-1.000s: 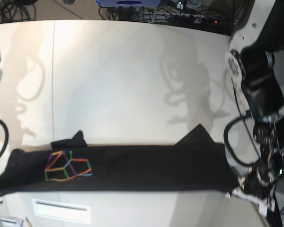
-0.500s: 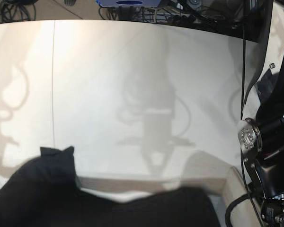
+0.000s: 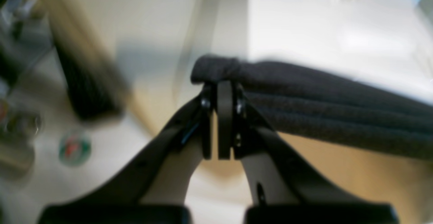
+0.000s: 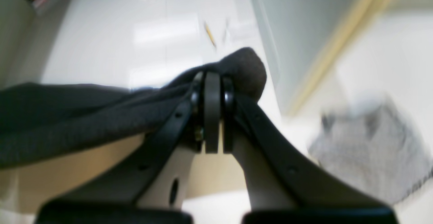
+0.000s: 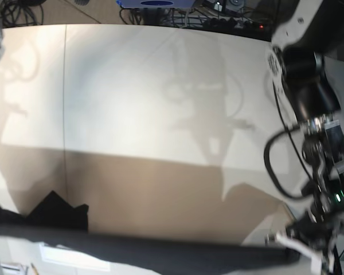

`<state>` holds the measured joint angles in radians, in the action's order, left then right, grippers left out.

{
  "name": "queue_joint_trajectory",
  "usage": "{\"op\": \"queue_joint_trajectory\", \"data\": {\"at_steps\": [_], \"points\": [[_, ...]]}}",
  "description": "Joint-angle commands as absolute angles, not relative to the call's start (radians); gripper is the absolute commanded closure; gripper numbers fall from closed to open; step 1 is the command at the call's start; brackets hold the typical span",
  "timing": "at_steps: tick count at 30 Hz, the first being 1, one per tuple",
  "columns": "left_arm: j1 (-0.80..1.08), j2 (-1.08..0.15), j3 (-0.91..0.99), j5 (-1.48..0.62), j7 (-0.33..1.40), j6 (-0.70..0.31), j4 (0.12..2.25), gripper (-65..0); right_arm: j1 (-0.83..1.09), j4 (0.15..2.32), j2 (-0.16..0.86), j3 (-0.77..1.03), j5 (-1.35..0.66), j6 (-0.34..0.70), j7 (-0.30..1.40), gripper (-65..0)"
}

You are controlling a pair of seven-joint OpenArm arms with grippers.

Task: Layout the t-shirt on the table in an organized manner, then fold the t-shirt properly
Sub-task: 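Lay the shirt flat and release both grippers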

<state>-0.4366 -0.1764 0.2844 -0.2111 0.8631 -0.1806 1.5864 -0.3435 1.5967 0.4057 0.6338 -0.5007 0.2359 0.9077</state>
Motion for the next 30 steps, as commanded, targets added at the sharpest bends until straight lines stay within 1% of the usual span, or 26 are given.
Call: {"op": "queue_joint_trajectory", "data": {"at_steps": [1,3,6,8,10,14,21,24,30], "points": [[-0.412,-0.183,0.286,-0.214,0.84,-0.179,1.613,0.0,-0.305,1.607,0.401,0.645,-0.512,0.242,0.883,0.0],[-0.303,-0.18,0.286,-0.214,0.837,-0.179,1.621,0.0,-0.185,1.584,0.355,0.647,-0.51,0.242,0.834,0.0],[-0.174,-0.179,0.286,-0.214,0.834,-0.179,1.62,0.0,-0.044,1.489,0.303,0.641,-0.51,0.242,0.711,0.0],[-0.102,-0.179,0.288,-0.214,0.834,-0.179,1.618,0.0,0.013,1.403,0.282,0.641,-0.51,0.252,0.627,0.0],[-0.039,-0.177,0.318,-0.214,0.822,-0.179,1.618,0.0,0.053,1.323,0.275,0.641,-0.51,0.291,0.581,0.0],[0.076,-0.162,0.384,-0.213,0.751,-0.182,1.618,0.0,0.12,1.265,0.274,0.65,-0.51,0.34,0.567,0.0],[0.232,-0.16,0.46,-0.213,0.743,-0.185,1.626,0.0,0.255,1.271,0.259,0.648,-0.51,0.341,0.567,0.0],[0.266,-0.159,0.461,-0.214,0.742,-0.185,1.613,0.0,0.314,1.307,0.242,0.65,-0.51,0.369,0.567,0.0],[0.323,-0.163,0.467,-0.214,0.742,-0.185,1.618,0.0,0.397,1.368,0.199,0.65,-0.507,0.374,0.568,0.0]]}}
